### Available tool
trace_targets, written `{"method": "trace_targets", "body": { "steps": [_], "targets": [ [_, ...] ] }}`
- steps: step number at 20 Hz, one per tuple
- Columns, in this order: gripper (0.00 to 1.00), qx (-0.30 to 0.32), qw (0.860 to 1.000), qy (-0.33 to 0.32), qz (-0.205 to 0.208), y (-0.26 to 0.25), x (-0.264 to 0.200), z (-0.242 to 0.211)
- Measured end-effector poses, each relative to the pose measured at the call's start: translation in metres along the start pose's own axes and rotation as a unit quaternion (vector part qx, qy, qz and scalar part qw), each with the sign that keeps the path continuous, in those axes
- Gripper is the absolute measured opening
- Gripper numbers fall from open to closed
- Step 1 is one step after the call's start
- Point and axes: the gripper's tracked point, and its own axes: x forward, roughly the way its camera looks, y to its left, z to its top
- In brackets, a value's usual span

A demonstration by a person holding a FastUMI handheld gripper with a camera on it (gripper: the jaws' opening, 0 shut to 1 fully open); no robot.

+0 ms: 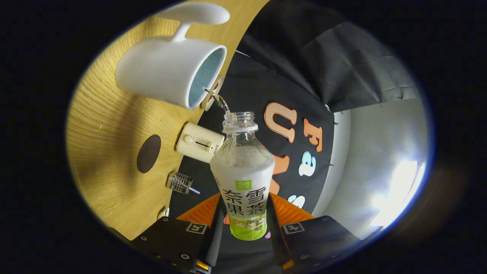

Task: Take the bottle from table, then pour the juice into the cup, finally place the bottle on the coaster

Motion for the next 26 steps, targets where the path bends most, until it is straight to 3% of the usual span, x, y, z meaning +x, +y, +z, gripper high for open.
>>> {"method": "trace_targets", "body": {
  "steps": [26],
  "targets": [
    [0.57,-0.081,0.995,-0.054,-0.037,-0.015,0.005,0.007]
  ]
}}
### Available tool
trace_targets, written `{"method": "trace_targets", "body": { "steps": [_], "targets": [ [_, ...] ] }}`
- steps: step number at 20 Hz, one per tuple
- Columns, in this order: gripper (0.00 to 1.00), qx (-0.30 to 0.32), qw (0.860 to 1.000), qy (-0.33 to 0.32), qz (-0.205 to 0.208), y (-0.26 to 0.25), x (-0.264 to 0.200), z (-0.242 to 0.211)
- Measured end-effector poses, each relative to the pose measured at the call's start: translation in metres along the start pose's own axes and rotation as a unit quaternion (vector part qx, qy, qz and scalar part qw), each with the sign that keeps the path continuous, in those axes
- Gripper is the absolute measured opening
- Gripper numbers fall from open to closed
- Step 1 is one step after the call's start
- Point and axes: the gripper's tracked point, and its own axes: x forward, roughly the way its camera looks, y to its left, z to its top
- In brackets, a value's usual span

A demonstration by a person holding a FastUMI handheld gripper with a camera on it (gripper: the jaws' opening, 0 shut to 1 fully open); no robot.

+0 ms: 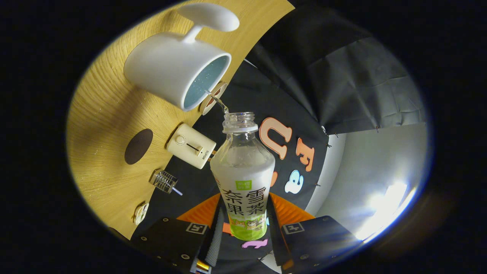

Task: Take the bottle from table, then pour the juice into the cup, finally place the bottle on the coaster

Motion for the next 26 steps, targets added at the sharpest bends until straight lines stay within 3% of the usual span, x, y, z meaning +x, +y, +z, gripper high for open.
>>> {"method": "trace_targets", "body": {
  "steps": [18,26],
  "targets": [
    [0.57,-0.046,0.998,-0.035,-0.022,-0.011,0.007,0.007],
    [0.57,0.034,0.999,-0.013,0.026,0.013,0.003,0.003]
  ]
}}
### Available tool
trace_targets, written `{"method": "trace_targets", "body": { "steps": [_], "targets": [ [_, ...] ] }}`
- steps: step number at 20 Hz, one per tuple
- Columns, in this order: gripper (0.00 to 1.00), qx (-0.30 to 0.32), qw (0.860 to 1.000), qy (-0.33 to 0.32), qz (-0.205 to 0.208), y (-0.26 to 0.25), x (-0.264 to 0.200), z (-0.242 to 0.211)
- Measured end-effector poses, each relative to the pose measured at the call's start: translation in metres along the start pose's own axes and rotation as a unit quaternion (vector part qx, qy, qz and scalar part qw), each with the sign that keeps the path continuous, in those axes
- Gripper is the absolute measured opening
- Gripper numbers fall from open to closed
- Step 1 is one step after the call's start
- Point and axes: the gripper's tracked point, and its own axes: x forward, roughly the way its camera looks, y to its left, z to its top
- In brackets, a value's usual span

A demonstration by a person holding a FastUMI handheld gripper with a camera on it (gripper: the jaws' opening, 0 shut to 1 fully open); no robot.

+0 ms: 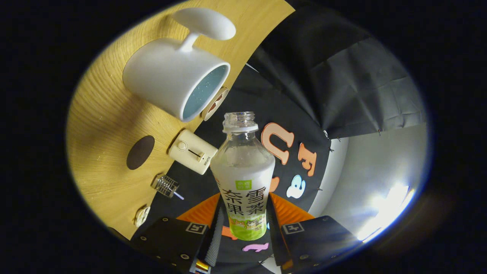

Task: Take the bottle from table, then pour the juice into the cup, finally place the bottle on the coaster

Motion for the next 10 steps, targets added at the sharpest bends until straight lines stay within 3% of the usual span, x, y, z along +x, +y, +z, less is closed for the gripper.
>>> {"method": "trace_targets", "body": {
  "steps": [3,6,8,10],
  "targets": [
    [0.57,0.081,0.995,0.012,0.063,0.028,-0.003,-0.003],
    [0.57,0.155,0.984,0.031,0.084,0.041,-0.002,-0.003],
    [0.57,0.232,0.965,0.047,0.113,0.052,0.002,-0.003],
    [0.57,0.322,0.935,0.074,0.126,0.055,0.006,-0.008]
  ]
}}
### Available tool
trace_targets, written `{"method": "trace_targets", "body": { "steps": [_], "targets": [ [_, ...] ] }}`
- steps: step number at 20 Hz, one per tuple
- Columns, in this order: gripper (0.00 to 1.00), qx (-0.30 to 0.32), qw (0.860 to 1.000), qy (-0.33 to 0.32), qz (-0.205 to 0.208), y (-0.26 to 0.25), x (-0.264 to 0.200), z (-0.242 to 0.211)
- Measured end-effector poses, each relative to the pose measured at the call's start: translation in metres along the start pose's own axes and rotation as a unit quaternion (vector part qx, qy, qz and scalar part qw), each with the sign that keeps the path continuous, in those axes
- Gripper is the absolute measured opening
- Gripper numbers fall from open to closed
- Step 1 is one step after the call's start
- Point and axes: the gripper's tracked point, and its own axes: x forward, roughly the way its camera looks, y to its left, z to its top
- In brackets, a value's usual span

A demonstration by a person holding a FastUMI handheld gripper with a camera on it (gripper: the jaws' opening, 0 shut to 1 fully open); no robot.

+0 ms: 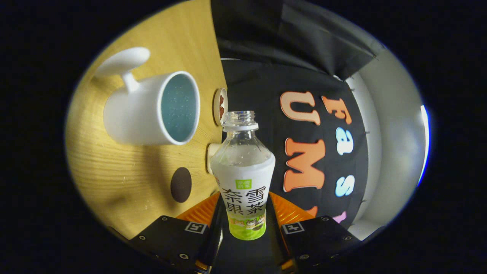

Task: Take the bottle from table, then pour the juice into the cup, finally place the bottle on the coaster

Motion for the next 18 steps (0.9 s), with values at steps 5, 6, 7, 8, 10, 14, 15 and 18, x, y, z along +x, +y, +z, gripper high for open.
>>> {"method": "trace_targets", "body": {
  "steps": [5,6,7,8,10,14,15,18],
  "targets": [
    [0.58,0.19,0.981,0.022,0.015,-0.009,0.019,0.004],
    [0.58,0.226,0.974,0.025,0.024,-0.007,0.022,0.004],
    [0.58,0.256,0.965,0.035,0.038,-0.004,0.029,0.004],
    [0.58,0.282,0.958,0.038,0.041,-0.004,0.034,0.004],
    [0.58,0.325,0.943,0.045,0.05,-0.001,0.04,0.007],
    [0.58,0.419,0.904,0.057,0.064,0.01,0.056,-0.001],
    [0.58,0.443,0.892,0.06,0.068,0.013,0.062,-0.003],
    [0.58,0.501,0.859,0.068,0.077,0.019,0.076,-0.006]
  ]
}}
